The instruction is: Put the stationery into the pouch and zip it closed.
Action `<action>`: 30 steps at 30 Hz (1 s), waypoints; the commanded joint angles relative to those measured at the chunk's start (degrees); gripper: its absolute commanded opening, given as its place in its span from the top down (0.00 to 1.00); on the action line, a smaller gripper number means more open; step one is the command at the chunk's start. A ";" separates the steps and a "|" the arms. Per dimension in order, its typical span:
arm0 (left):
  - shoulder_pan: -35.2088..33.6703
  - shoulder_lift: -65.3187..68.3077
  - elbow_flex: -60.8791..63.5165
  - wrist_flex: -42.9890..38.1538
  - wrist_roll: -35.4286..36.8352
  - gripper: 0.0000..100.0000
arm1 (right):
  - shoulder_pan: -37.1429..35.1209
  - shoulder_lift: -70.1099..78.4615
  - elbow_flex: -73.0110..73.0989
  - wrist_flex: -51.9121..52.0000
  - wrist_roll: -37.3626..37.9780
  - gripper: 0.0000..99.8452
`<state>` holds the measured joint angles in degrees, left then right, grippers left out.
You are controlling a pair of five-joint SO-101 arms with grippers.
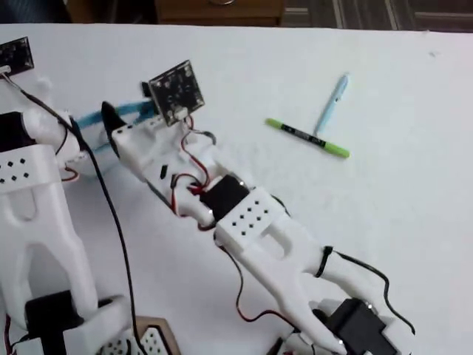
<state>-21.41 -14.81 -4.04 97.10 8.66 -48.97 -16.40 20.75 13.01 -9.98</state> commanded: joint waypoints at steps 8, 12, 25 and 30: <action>-0.13 -2.33 -0.44 -0.53 0.18 0.98 | 15.96 -6.29 -8.26 12.97 0.53 0.73; -0.13 -2.33 -0.44 -0.53 0.18 0.98 | 27.38 1.98 -17.58 33.54 9.85 0.73; -0.13 -2.33 -0.44 -0.53 0.18 0.98 | 40.75 41.10 -46.95 67.91 66.37 0.73; -0.13 -2.24 -0.44 -0.97 0.18 0.98 | 40.75 56.22 -59.60 70.11 66.37 0.73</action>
<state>-21.49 -14.81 -4.04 97.10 8.66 -8.88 33.71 -30.59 82.37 55.52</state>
